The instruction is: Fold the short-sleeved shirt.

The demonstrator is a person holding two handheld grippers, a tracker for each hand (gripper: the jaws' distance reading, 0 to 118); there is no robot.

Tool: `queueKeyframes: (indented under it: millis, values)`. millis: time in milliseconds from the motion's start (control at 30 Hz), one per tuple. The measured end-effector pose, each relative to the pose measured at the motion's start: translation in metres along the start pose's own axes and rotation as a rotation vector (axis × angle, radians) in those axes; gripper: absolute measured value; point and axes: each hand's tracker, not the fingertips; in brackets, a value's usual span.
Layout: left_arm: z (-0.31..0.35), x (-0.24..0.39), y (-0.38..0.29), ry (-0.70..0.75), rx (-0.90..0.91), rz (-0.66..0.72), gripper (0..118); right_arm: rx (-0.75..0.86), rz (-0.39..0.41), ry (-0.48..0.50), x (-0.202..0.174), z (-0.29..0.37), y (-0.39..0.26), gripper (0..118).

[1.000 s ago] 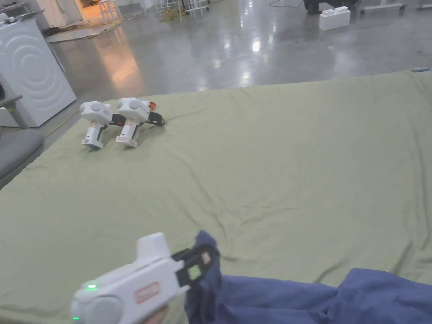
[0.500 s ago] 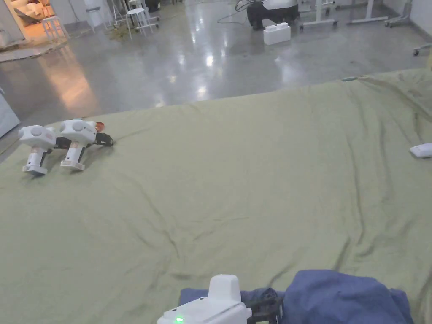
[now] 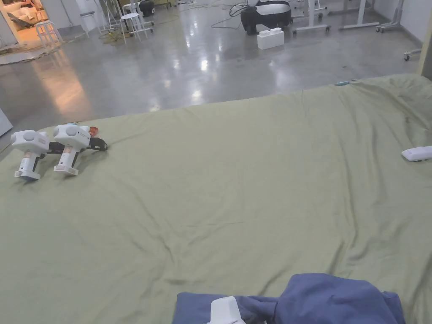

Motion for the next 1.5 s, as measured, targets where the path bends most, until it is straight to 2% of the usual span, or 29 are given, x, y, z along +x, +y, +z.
queueKeyframes:
  millis: [67,133,167,200,233,267,300,333,400,500,633,667,733,767,833,867,933,967,1100,1133,1167,1233,1333,1400,1433,1500]
  values:
    - [0.005,-0.001,0.009,-0.018,-0.016,0.045,0,-0.012,0.004,0.005,-0.003,-0.003,-0.002,0]
    - [0.023,-0.005,0.015,-0.045,0.011,0.033,0,-0.023,0.000,0.014,-0.004,-0.006,-0.004,0]
    - [0.039,-0.010,0.018,-0.053,0.068,0.023,6,-0.028,0.000,0.020,-0.002,-0.009,-0.007,0]
    - [0.053,-0.017,0.019,-0.051,0.121,0.052,18,-0.029,0.002,0.022,-0.002,-0.009,-0.007,0]
    - [0.072,-0.034,0.023,-0.060,0.155,0.099,45,-0.030,0.003,0.027,-0.002,-0.010,-0.007,0]
    - [0.084,-0.049,0.027,-0.069,0.149,0.149,66,-0.034,0.005,0.032,-0.002,-0.011,-0.007,0]
    - [0.093,-0.062,0.029,-0.063,0.166,0.186,77,-0.038,0.009,0.034,-0.001,-0.014,-0.008,0]
    - [0.103,-0.078,0.030,-0.052,0.197,0.218,81,-0.042,0.014,0.034,-0.001,-0.015,-0.009,0]
    - [0.119,-0.112,0.033,-0.029,0.218,0.274,80,-0.048,0.021,0.035,-0.001,-0.015,-0.009,0]
    - [0.118,-0.149,0.033,-0.108,0.236,0.406,81,-0.055,0.026,0.036,-0.002,-0.014,-0.007,0]
    - [0.086,-0.163,0.030,-0.154,0.157,0.428,79,-0.063,0.026,0.031,-0.004,-0.014,-0.008,0]
    - [0.082,-0.163,0.026,-0.172,0.190,0.445,78,-0.064,0.026,0.032,-0.004,-0.014,-0.008,0]
    - [0.082,-0.168,0.027,-0.262,0.216,0.544,76,-0.064,0.027,0.033,-0.005,-0.013,-0.008,0]
    - [0.081,-0.172,0.023,-0.269,0.206,0.602,67,-0.064,0.026,0.033,-0.005,-0.013,-0.008,0]
    - [0.085,-0.175,0.021,-0.170,0.171,0.594,22,-0.066,0.034,0.029,-0.006,-0.012,-0.007,0]
    - [0.086,-0.176,0.017,-0.199,0.182,0.596,21,-0.063,0.041,0.026,-0.006,-0.011,-0.007,0]
    - [0.092,-0.176,0.010,-0.306,0.200,0.692,15,-0.062,0.039,0.027,-0.005,-0.011,-0.007,0]
    - [0.099,-0.173,0.010,-0.300,0.229,0.696,14,-0.067,0.034,0.028,-0.005,-0.012,-0.006,0]
    - [0.129,-0.162,0.024,-0.268,0.291,0.639,11,-0.073,0.034,0.037,-0.005,-0.015,-0.007,0]
    - [0.145,-0.159,0.032,-0.263,0.326,0.574,11,-0.071,0.037,0.039,-0.005,-0.015,-0.007,0]
    - [0.180,-0.124,0.043,-0.248,0.343,0.540,11,-0.068,0.037,0.044,-0.006,-0.015,-0.007,0]
    - [0.219,-0.118,0.059,-0.143,0.384,0.480,11,-0.070,0.032,0.063,-0.006,-0.018,-0.008,0]
    - [0.256,-0.105,0.082,0.008,0.396,0.198,11,-0.076,0.035,0.071,-0.007,-0.025,-0.009,0]
    - [0.249,-0.077,0.090,0.018,0.399,0.159,11,-0.074,0.033,0.078,-0.008,-0.026,-0.010,0]
    - [0.228,-0.090,0.092,-0.017,0.374,0.140,11,-0.076,0.027,0.081,-0.008,-0.027,-0.010,0]
    - [0.192,-0.057,0.090,-0.037,0.302,0.108,11,-0.077,0.013,0.081,-0.008,-0.026,-0.011,0]
